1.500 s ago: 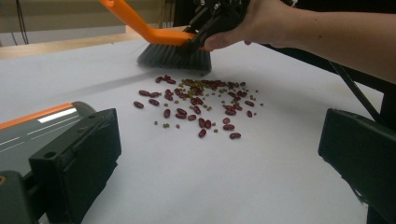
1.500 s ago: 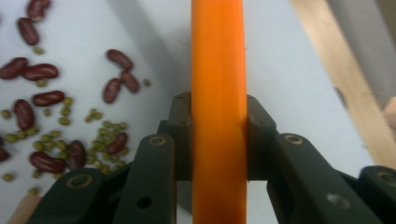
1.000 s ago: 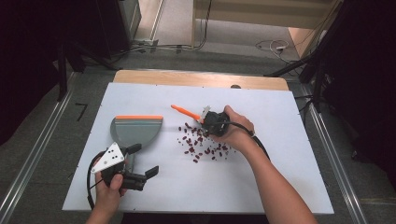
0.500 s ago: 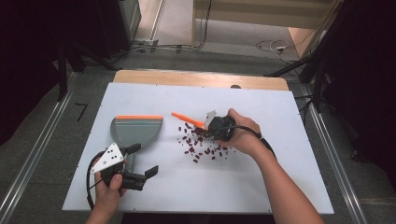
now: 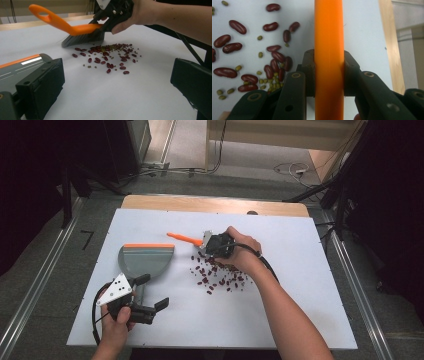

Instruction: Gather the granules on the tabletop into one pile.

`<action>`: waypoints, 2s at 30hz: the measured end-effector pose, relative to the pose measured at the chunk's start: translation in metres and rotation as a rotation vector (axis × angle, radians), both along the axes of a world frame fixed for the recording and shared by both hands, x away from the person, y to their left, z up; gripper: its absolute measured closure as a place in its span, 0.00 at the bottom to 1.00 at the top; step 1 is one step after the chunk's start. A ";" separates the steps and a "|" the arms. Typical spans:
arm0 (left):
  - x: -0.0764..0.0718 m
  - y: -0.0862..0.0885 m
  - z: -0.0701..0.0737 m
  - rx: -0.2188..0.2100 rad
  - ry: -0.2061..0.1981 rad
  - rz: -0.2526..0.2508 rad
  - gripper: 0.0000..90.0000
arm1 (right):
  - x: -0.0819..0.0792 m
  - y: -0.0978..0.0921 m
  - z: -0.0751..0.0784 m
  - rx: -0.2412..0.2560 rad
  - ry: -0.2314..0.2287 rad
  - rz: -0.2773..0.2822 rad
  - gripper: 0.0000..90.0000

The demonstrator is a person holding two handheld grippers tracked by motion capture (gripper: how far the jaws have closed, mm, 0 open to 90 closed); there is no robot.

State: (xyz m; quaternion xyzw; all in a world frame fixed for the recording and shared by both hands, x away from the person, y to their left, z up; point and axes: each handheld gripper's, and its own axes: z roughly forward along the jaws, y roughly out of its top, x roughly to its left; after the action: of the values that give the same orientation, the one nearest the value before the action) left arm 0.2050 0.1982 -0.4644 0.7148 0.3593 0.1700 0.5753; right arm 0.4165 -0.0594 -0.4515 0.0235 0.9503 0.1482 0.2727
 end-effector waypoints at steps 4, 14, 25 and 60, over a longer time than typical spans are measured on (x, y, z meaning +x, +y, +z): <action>0.000 0.002 0.000 -0.002 -0.001 -0.001 0.00 | -0.006 0.001 -0.002 -0.021 0.009 0.020 0.76; 0.000 -0.002 0.000 0.001 0.000 -0.002 0.00 | -0.030 -0.014 -0.004 -0.032 0.058 0.115 0.75; 0.000 -0.002 0.000 0.002 0.000 -0.004 0.00 | -0.048 -0.024 -0.004 -0.051 0.064 0.175 0.75; 0.000 0.000 0.000 -0.002 0.000 0.001 0.00 | -0.078 0.002 0.033 0.274 0.482 -0.198 0.76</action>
State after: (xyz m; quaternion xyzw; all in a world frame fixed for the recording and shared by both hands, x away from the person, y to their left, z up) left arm 0.2055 0.1985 -0.4639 0.7139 0.3600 0.1701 0.5760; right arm 0.3382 -0.0575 -0.4186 0.1874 0.9520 0.2377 0.0464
